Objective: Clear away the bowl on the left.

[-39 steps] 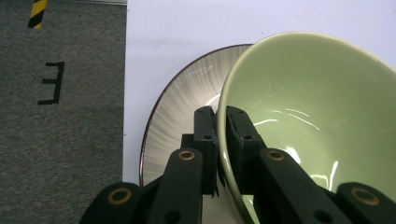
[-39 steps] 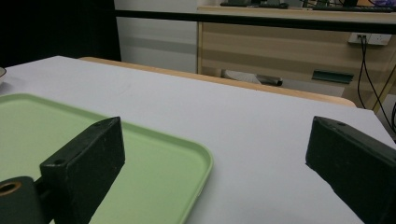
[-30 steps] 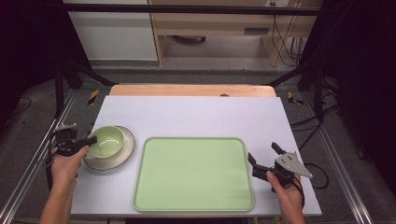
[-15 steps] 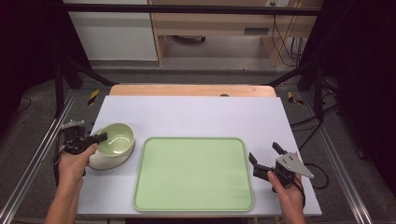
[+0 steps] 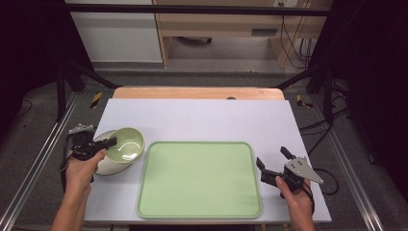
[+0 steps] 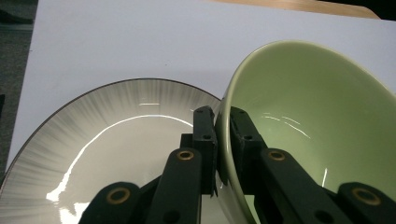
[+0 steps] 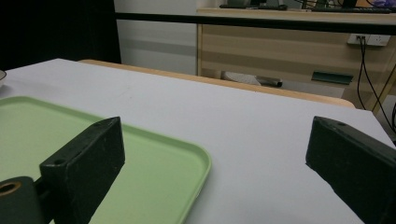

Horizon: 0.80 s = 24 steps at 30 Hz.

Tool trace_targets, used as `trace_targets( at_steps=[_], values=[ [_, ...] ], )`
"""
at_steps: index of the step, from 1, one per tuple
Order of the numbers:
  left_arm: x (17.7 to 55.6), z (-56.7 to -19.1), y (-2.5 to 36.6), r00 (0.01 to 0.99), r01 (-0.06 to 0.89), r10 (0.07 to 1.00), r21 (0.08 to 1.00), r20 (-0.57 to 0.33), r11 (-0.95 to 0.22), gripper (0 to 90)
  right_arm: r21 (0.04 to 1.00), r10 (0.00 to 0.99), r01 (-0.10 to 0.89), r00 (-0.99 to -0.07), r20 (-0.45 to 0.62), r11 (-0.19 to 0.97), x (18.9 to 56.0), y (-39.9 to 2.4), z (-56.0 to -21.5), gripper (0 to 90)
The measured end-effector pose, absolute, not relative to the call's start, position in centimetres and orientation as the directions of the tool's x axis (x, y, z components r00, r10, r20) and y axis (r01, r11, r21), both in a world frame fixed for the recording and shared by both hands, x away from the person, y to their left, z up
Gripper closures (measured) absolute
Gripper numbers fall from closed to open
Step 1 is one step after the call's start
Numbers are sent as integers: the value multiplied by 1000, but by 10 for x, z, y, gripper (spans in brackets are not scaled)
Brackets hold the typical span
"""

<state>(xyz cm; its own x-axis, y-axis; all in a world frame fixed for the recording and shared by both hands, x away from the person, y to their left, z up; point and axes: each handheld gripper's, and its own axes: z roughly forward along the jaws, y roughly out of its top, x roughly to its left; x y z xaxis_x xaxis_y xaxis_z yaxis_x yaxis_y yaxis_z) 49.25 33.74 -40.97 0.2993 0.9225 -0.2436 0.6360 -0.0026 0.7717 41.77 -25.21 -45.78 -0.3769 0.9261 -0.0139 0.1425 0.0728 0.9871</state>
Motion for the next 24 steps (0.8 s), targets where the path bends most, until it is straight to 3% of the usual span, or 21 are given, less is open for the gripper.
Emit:
trace_targets(
  at_steps=[24],
  values=[
    [486, -402, 304, 383, 614, 890, 788, -248, -45, 828, 987, 925, 140, -379, -16, 74, 417, -253, -457, 48]
  ],
)
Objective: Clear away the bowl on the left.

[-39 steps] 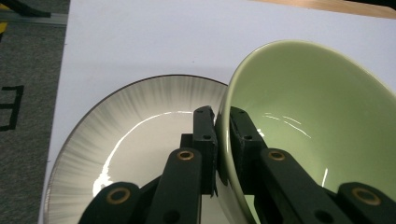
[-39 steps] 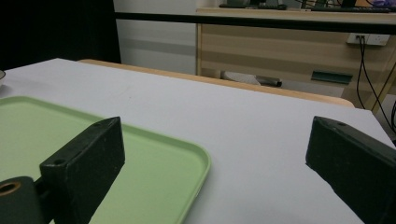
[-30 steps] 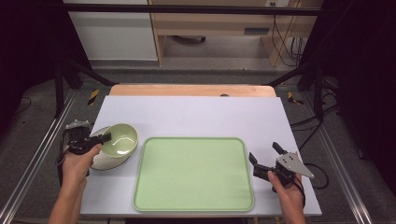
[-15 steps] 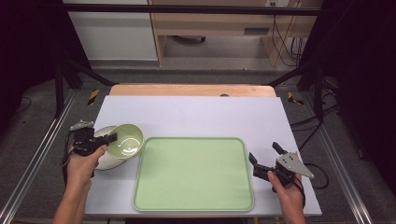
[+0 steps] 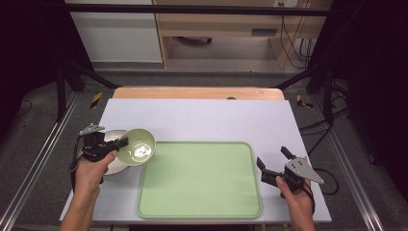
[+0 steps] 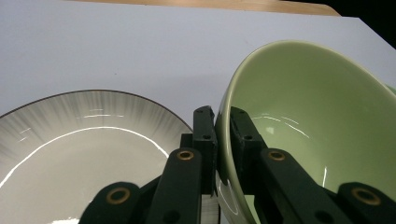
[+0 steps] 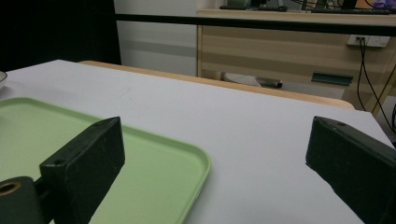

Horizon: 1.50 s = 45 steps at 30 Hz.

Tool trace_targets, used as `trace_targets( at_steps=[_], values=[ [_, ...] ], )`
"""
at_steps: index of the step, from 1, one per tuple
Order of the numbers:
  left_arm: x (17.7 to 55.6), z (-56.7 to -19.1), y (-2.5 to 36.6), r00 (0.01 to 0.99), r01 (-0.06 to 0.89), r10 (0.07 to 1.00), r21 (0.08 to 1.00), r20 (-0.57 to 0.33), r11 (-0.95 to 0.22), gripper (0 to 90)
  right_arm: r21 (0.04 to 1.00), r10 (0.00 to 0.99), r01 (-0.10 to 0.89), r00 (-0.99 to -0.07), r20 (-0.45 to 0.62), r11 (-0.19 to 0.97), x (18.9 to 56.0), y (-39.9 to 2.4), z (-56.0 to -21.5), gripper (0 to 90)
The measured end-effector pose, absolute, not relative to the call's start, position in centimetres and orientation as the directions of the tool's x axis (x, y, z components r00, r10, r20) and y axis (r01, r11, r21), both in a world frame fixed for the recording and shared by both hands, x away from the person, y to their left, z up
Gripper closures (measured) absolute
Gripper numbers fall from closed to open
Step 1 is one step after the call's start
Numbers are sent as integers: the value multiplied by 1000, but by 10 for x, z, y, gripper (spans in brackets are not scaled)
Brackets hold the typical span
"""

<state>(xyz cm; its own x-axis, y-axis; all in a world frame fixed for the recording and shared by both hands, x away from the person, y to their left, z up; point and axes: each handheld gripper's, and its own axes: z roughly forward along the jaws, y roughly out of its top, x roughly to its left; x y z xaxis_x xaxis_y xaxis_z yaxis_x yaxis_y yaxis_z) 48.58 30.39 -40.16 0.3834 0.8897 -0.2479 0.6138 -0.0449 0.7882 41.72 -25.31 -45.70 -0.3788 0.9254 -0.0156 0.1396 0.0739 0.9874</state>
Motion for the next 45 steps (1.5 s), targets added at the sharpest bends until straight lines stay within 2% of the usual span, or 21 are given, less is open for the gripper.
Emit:
trace_targets(
  at_steps=[29, 45],
  values=[
    [482, -399, 279, 440, 601, 864, 795, -243, -83, 828, 988, 925, 138, -380, -14, 72, 417, -253, -457, 47],
    [480, -399, 247, 511, 595, 827, 791, -233, -145, 828, 988, 925, 139, -380, -13, 71, 417, -253, -457, 47]
  ],
)
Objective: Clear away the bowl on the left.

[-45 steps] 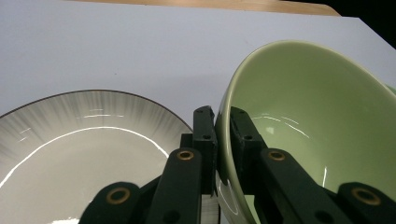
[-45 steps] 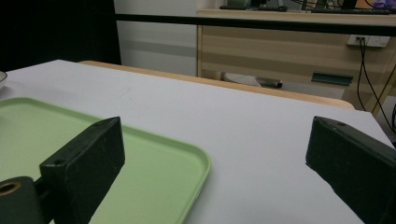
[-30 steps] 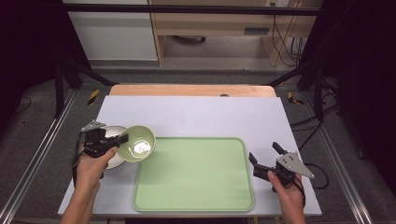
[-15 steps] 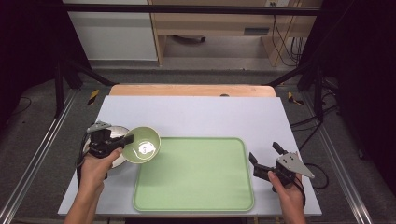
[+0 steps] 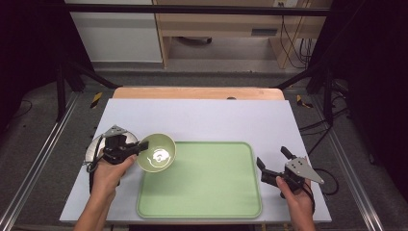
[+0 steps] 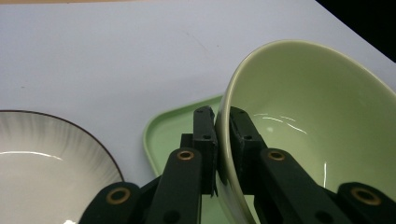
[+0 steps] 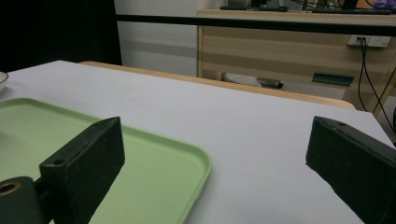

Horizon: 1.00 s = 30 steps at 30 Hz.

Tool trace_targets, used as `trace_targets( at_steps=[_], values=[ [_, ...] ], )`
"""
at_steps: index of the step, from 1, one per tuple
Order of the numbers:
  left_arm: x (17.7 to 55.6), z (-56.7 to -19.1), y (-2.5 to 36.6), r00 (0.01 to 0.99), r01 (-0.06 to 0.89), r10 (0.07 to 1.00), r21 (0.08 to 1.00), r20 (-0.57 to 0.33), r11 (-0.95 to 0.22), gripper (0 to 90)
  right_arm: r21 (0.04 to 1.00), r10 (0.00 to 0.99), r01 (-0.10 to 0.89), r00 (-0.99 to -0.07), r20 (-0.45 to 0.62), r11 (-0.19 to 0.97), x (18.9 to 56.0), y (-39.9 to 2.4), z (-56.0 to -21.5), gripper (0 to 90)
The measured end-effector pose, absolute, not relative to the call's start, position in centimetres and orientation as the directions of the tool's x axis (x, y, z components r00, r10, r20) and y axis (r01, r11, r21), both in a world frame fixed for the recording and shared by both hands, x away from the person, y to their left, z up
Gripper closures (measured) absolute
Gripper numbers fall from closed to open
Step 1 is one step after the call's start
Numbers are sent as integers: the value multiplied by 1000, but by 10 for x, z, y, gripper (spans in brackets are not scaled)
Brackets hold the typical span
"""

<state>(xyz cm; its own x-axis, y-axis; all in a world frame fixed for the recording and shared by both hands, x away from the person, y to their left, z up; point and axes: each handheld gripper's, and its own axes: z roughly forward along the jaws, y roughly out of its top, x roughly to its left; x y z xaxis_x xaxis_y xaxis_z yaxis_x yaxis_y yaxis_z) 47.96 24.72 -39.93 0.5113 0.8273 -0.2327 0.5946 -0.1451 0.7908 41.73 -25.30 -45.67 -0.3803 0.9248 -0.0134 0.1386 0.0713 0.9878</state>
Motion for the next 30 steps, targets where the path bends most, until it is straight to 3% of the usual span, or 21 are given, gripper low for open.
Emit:
trace_targets(
  at_steps=[30],
  values=[
    [479, -416, 180, 611, 605, 750, 761, -253, -236, 829, 988, 926, 140, -378, -9, 67, 417, -254, -456, 47]
  ],
)
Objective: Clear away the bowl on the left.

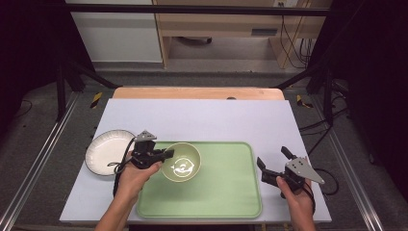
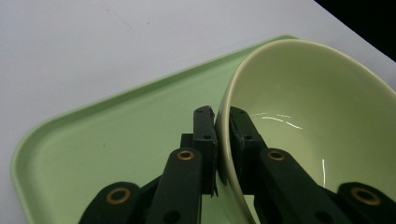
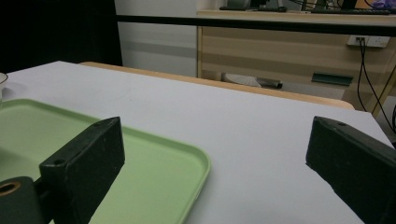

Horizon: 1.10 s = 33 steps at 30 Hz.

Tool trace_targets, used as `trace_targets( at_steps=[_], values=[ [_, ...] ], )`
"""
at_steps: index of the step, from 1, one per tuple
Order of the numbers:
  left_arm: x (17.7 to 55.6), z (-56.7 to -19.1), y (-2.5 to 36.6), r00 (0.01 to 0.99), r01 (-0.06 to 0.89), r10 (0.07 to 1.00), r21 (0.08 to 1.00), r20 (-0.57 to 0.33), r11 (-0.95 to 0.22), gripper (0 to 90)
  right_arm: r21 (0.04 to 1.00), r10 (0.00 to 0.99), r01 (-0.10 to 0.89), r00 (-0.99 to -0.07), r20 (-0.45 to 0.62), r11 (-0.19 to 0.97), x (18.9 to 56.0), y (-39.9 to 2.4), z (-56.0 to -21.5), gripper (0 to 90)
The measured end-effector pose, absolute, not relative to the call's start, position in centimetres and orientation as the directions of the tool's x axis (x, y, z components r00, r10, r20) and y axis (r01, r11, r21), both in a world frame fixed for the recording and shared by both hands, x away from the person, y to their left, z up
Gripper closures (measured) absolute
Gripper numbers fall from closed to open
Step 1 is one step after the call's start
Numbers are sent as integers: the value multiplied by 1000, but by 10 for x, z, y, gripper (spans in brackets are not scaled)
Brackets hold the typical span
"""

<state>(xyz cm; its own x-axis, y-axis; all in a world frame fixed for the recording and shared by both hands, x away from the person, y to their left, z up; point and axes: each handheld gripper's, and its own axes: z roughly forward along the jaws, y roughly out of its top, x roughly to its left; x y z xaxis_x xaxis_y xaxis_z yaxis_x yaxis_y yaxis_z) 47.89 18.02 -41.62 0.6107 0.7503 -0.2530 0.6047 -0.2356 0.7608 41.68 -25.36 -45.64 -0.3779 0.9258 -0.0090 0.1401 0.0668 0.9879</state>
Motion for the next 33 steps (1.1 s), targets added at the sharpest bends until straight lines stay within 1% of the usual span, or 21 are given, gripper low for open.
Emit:
trace_targets(
  at_steps=[33],
  values=[
    [476, -435, 153, 649, 621, 713, 725, -264, -297, 829, 988, 926, 134, -376, -15, 71, 417, -255, -456, 47]
  ],
)
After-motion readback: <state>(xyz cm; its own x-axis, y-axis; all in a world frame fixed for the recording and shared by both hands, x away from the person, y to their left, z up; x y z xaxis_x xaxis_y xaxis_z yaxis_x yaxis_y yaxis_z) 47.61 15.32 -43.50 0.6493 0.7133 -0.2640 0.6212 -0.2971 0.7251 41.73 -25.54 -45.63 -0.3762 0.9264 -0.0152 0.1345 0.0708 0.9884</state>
